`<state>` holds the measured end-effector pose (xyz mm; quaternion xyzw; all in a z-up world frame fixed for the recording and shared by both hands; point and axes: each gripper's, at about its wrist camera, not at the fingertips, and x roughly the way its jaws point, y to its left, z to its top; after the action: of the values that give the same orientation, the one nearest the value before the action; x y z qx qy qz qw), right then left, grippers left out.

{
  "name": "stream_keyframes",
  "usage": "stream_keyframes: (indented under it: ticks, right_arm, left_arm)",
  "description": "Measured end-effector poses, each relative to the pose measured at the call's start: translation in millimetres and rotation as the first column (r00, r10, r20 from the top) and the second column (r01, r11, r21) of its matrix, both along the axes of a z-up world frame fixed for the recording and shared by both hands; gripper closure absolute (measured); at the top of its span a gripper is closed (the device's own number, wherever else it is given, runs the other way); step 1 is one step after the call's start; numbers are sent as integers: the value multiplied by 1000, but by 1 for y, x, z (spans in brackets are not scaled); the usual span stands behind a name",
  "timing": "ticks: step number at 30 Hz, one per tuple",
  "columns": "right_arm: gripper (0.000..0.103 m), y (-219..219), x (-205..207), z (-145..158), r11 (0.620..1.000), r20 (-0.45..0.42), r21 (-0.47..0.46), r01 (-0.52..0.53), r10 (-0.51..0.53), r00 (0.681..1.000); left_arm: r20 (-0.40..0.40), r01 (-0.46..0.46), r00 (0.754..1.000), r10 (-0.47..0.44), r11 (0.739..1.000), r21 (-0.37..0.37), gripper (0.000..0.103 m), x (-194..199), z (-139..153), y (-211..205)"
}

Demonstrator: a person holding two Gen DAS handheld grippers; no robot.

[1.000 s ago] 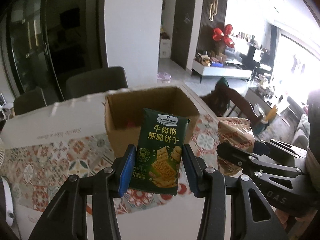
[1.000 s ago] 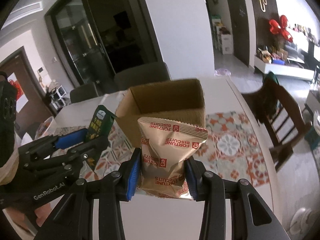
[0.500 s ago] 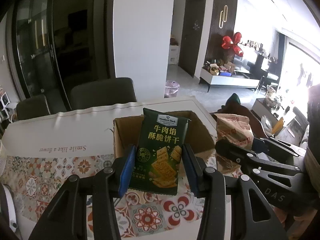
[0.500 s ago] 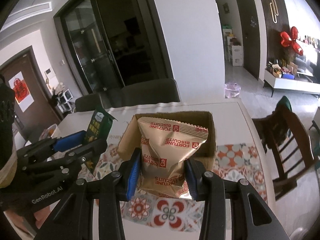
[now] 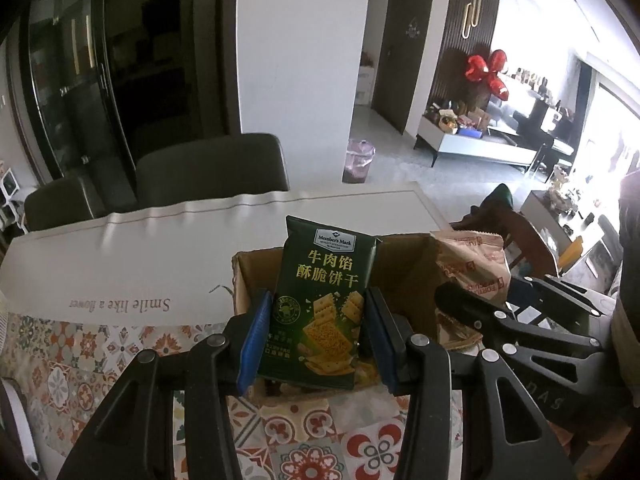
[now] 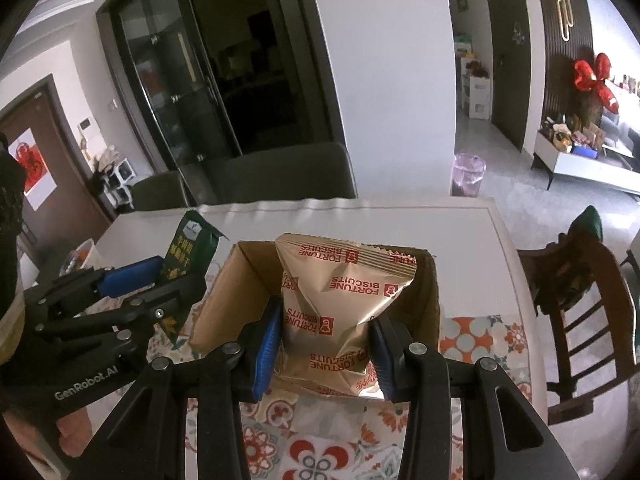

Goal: Organize snacks
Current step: 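Carry both snacks over the box and open both grippers to drop them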

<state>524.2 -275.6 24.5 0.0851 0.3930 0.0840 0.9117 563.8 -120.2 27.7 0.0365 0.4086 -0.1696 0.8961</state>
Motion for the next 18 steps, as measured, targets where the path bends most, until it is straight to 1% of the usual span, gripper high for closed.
stream_keyframes:
  ticks: [4,8,10,11,12,13,14,15,17,18]
  right_arm:
    - [61,0,17,-11,1000,-30,-17,-4,4,1000]
    - [61,-2,31,-22,1000,-71,-6,-8,7,997]
    - [61,-1,38,-27,1000,-91,-9,-11,10,996]
    - [60,-2,41,-30,1000,-98,-9,-9,8,995]
    - [60,-3,43,-32,1000,-108,-11,-6,5,994]
    - [58,-4,45,-35,1000,-119,-14,-1,-1,993]
    - [51,-5,45,-36,1000,-125,-13,2,-3,992]
    - [47,-6,46,-38,1000,-127,-13,4,-6,992]
    - [45,-7,44,-37,999,-125,-26,26,-29,992]
    - [45,-8,42,-37,999,-124,-28,33,-36,992]
  left_arm:
    - [-45,-12,999,11,1000,-11,56,19,-14,0]
    - [-94,-26,995,23,999,-21,56,35,-27,-1]
    - [-107,-31,994,29,999,-17,47,40,-30,-1]
    - [-107,-37,994,35,999,-18,41,40,-31,0]
    - [-100,-42,994,40,999,-20,40,40,-31,2]
    - [-97,-43,994,41,999,-19,40,40,-31,3]
    - [-96,-44,994,43,999,-13,40,39,-31,4]
    - [-96,-51,994,50,999,-4,40,37,-30,5]
    - [-81,-50,995,49,999,-7,38,33,-27,9]
    - [-71,-53,996,54,999,7,36,30,-25,11]
